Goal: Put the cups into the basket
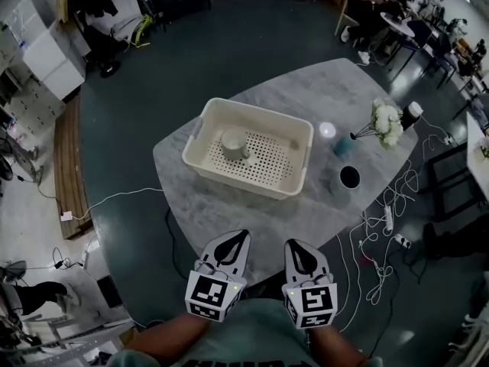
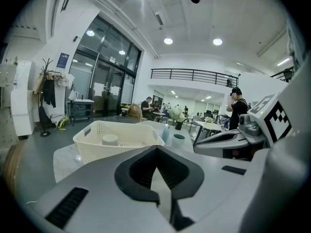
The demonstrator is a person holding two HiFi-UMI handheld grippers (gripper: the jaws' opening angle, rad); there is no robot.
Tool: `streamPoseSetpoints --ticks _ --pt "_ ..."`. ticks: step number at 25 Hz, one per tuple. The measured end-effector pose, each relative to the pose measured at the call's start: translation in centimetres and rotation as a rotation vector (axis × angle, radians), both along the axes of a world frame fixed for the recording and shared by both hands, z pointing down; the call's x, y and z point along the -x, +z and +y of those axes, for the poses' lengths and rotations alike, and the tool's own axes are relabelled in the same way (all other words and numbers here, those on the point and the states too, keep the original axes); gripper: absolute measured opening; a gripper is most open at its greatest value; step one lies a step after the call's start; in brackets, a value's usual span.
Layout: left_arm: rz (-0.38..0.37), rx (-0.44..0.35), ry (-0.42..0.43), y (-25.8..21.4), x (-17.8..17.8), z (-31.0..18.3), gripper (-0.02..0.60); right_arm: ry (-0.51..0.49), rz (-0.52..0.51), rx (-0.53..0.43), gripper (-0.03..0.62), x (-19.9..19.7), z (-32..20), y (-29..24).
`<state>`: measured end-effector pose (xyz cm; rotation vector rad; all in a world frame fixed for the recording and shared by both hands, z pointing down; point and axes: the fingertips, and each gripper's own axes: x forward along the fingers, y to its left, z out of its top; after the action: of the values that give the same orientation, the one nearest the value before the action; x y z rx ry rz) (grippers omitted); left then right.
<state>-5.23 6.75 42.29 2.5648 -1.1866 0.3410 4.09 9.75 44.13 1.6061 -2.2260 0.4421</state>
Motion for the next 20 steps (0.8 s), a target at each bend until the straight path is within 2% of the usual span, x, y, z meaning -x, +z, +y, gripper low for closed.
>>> streamPoseSetpoints --ticks 9,16,20 --pt "-0.027 -0.007 0.013 0.7 -1.6 0.4 0.005 0.024 -0.005 0.015 0.025 -1.7 0.4 0.9" --pt "-0.025 0.007 0.006 0.6 -2.2 -0.2 0.006 0.040 -0.006 0.020 0.025 -2.5 0.0 1.1" --pt "-0.017 0.010 0.015 0.6 -3.8 -0.8 0.006 0.059 -0.003 0.020 0.025 -3.8 -0.6 1.2"
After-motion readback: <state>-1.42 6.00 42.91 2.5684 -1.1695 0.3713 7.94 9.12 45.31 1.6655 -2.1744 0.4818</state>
